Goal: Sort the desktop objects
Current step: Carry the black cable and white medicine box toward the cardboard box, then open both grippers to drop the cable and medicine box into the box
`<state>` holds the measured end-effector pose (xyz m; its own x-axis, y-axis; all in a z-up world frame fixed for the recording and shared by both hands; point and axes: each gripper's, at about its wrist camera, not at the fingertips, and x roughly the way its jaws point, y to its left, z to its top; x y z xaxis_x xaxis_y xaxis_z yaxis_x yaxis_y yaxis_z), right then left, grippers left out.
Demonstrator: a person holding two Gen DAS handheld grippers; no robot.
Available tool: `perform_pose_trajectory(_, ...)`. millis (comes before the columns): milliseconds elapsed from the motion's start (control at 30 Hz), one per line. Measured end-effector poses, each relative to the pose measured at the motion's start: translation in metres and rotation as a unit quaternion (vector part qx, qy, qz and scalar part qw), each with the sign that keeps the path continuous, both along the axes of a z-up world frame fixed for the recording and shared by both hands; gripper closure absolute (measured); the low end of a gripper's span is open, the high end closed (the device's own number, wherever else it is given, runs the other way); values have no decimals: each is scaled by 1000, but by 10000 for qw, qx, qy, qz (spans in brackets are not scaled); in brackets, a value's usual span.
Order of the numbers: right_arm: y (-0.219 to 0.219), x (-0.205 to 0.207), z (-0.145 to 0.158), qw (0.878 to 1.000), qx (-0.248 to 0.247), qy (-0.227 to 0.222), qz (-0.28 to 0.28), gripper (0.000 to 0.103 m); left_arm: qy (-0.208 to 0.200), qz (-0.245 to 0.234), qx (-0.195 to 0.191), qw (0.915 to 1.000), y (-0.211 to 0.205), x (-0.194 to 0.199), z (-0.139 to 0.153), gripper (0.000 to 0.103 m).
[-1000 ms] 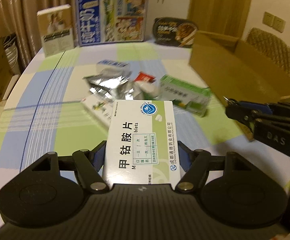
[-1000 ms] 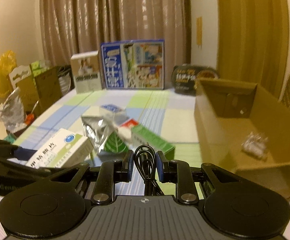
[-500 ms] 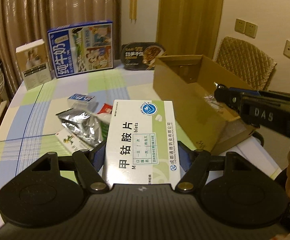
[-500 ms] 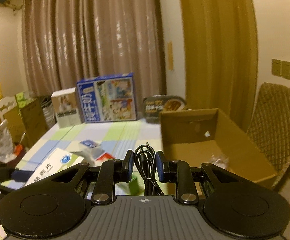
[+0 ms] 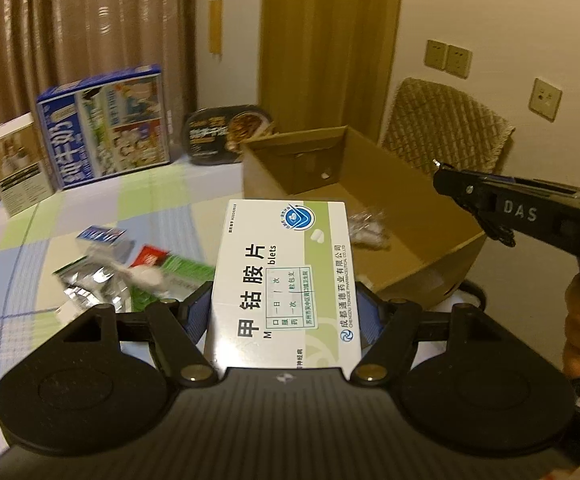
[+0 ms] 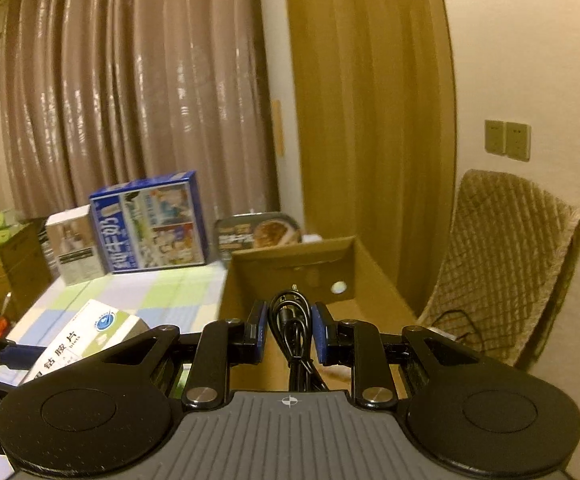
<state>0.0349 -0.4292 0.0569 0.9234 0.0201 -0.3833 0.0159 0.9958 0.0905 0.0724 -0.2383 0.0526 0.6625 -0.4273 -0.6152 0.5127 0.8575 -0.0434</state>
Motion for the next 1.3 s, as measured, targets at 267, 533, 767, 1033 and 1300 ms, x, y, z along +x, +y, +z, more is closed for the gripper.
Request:
perform_pose_trajectory(267,-35,18,-7,9999,-84,72,-104,82,15,-231,-117,9997,-52,20,2,36)
perform_pose_trajectory(533,-52,36,-23,9996,-89,231,-121,82,139,-327,-187,9992,-83,42,-9,36)
perform_pose_trajectory(767,-57,52,-30,9995,-90,302,-98,82,270,-300,-207,9990,-92,60,-21,36)
perform_pose_trajectory(1033,-60,68,-38,9991,-82,391,-105,82,433,-291,-380,9979,-96,78,-29,36)
perform_pose_trajectory(1300,-61,76,-46,9986,-116,495,-119,82,493,-245,-518,9971,-103,90,-34,36)
